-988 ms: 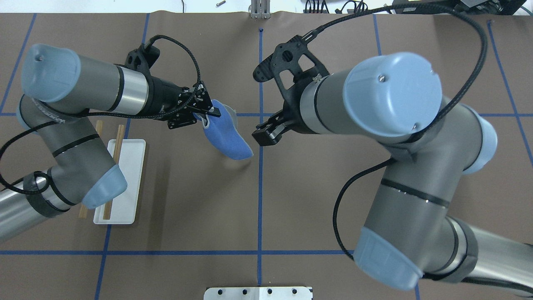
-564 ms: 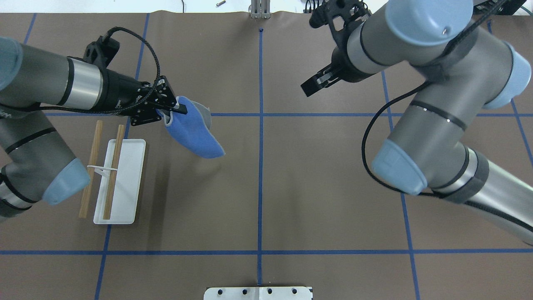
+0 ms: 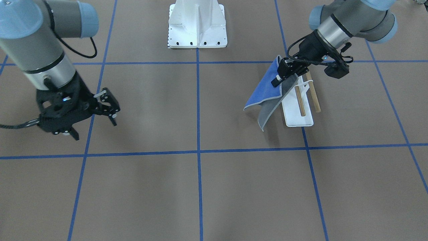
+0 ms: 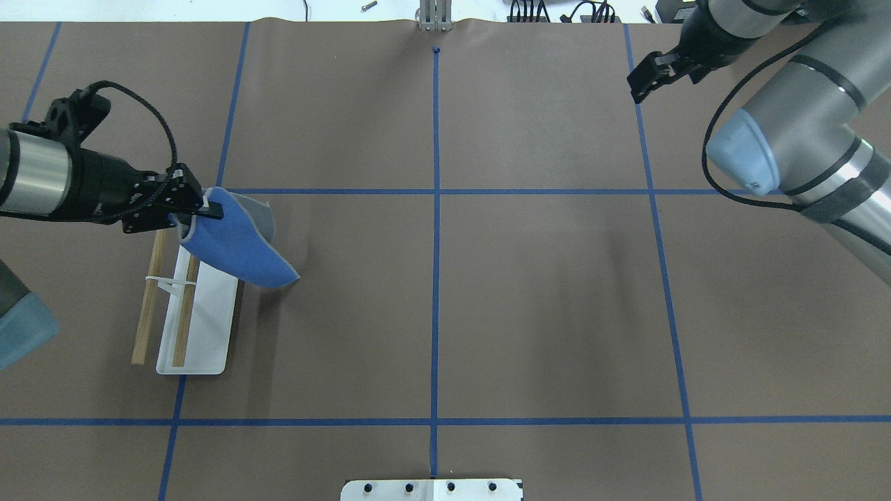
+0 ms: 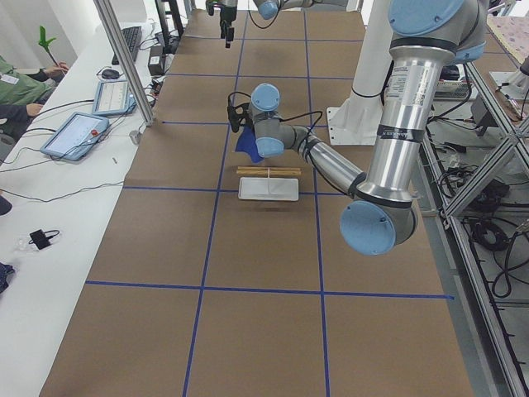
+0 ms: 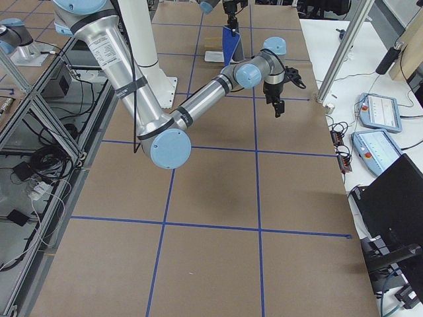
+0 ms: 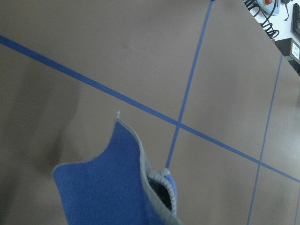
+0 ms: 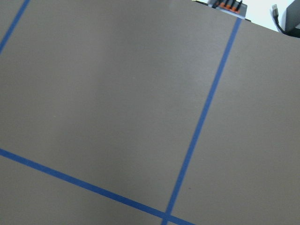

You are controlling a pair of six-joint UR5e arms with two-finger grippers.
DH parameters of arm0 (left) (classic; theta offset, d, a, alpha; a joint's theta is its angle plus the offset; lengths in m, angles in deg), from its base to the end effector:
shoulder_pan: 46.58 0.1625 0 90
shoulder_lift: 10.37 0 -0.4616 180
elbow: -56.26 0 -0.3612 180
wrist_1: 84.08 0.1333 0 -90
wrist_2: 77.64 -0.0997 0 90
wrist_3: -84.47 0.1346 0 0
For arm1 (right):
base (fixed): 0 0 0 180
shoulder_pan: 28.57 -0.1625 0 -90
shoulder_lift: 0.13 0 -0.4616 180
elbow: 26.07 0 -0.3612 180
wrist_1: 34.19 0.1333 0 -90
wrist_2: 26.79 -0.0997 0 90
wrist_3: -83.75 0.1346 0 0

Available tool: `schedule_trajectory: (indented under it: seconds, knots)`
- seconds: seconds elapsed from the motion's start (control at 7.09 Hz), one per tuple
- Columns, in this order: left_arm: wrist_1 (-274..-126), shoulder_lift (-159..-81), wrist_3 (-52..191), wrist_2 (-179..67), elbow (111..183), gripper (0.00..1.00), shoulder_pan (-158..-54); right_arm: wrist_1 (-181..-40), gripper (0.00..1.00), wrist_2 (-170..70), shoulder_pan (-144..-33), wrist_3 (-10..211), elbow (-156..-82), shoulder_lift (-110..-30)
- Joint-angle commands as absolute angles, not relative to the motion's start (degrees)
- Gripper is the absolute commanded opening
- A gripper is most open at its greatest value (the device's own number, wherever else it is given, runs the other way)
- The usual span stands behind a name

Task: Hang towel on rack

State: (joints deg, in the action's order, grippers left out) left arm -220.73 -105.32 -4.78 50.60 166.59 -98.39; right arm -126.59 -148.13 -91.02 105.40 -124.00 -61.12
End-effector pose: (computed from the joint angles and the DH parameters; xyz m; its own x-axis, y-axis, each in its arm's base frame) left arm 0.2685 -0.4222 0.4061 0.1951 -0.2314 -0.9531 0.2510 0.9512 -0.1795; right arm -0.2491 -0.6143 0.3873 0.7176 -0.3407 0.6074 0.1251 0.9210 0.3689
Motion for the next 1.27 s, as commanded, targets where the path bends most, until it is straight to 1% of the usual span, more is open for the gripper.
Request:
schedule_trajectory:
  seconds: [0.0, 0.42, 0.71, 0.85, 0.99, 1.13]
  knots:
    - [-220.84, -100.56, 2.78, 53.49, 166.47, 0.00, -101.86, -126.57, 1.00, -150.78, -94.57, 101.51, -123.02, -64.89]
    - [-221.01, -97.04, 8.68, 53.41, 165.16, 0.00, -103.26, -126.66, 1.00, -151.33, -98.35, 96.06, -122.31, -67.36]
    - [-221.71, -96.76, 12.65, 53.23, 161.13, 0.00, -104.32, -126.48, 1.00, -151.50, -99.06, 95.96, -121.96, -67.71]
    - [-222.59, -97.11, 12.84, 52.88, 159.72, 0.14, -104.32, -126.48, 1.00, -151.50, -99.41, 95.53, -121.96, -68.24]
    - [-222.68, -97.64, 12.84, 52.53, 159.27, 0.98, -104.24, -126.65, 1.00, -151.50, -100.11, 93.61, -121.44, -68.33]
    - [-222.51, -97.73, 12.93, 52.53, 159.26, 0.99, -104.41, -126.66, 1.00, -151.50, -100.64, 92.37, -121.35, -68.94]
